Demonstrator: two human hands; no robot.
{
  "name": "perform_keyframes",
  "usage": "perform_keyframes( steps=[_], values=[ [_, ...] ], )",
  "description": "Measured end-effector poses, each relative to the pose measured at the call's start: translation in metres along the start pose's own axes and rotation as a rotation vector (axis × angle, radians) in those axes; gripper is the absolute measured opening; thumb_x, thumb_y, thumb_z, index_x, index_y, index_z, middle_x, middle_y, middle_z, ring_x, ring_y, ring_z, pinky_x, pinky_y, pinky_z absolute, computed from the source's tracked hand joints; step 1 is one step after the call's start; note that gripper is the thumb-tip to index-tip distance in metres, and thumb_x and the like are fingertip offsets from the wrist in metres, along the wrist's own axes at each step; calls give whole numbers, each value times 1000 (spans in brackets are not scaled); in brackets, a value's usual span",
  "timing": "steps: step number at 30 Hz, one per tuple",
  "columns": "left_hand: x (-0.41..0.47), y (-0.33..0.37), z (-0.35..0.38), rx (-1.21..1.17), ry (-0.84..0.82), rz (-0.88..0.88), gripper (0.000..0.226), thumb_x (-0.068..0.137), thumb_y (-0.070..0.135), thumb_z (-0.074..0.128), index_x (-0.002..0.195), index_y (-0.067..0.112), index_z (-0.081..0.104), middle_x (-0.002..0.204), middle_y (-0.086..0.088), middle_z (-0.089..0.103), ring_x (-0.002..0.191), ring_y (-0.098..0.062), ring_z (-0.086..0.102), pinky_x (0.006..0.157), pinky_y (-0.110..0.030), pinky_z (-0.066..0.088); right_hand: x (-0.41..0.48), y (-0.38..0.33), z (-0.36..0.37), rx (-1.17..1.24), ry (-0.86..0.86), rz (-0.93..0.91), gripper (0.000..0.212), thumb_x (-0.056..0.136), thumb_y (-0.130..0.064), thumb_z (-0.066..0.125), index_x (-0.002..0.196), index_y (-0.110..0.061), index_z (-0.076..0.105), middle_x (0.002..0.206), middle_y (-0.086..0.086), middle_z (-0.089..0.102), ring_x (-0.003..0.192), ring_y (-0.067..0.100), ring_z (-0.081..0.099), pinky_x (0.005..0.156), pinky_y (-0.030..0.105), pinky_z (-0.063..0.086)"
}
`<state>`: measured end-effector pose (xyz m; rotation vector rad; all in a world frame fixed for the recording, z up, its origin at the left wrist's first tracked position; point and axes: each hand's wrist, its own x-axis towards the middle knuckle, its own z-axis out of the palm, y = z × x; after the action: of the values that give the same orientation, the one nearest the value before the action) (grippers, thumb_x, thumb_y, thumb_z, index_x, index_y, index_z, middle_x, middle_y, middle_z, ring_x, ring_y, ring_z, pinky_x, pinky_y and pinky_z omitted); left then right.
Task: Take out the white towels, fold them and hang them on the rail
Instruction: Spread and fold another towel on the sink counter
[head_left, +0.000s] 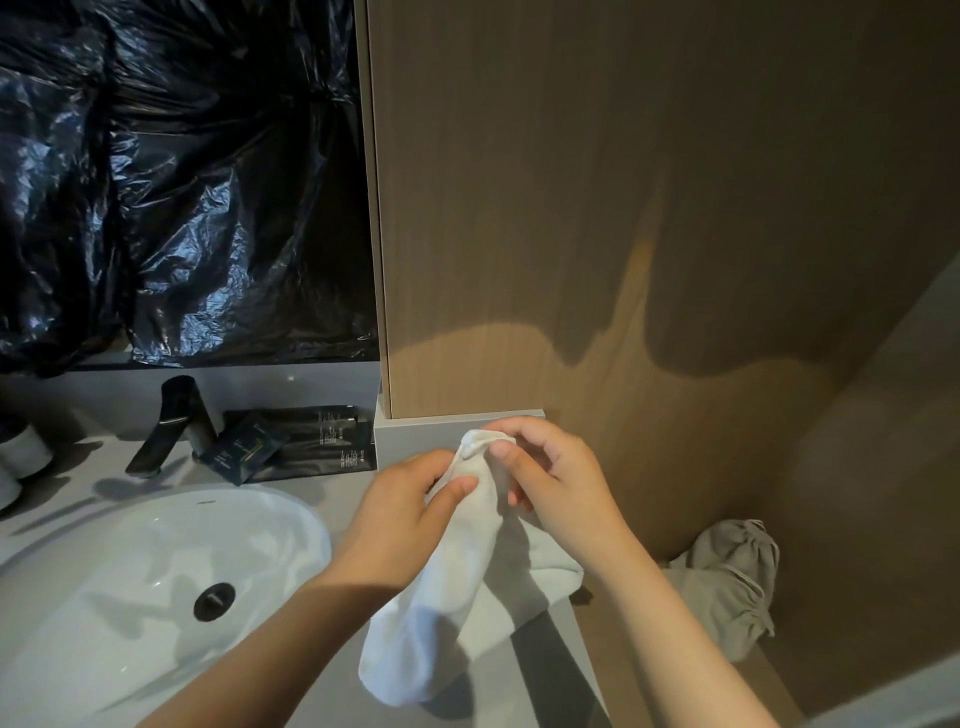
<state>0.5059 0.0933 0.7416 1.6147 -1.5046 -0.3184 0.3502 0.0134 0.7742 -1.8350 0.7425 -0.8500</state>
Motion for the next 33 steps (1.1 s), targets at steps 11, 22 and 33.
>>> perform_keyframes(
  steps=[11, 22, 33],
  values=[
    [4, 0, 2, -18, -8, 8, 31, 87, 44, 55, 73, 17, 59, 66, 4, 54, 61, -10, 47, 56, -21, 35, 8, 8, -4, -148, -13, -62, 18, 99, -23, 53, 86, -16, 63, 71, -12, 57, 66, 4, 51, 62, 15, 40],
    [1, 3, 7, -168, 19, -95, 5, 88, 24, 69, 84, 25, 70, 77, 11, 69, 71, -10, 62, 65, -18, 49, 12, 11, -5, -203, 44, -121, 13, 97, -34, 56, 84, -31, 58, 82, -15, 58, 80, 10, 57, 70, 27, 51],
    [35, -47, -17, -98, -235, -222, 17, 98, 36, 51, 93, 30, 66, 89, 10, 68, 89, -10, 63, 83, -30, 48, 75, -40, -84, -135, 505, -217, 25, 99, -24, 55, 76, -14, 58, 67, -12, 51, 64, 3, 48, 62, 18, 38]
  ],
)
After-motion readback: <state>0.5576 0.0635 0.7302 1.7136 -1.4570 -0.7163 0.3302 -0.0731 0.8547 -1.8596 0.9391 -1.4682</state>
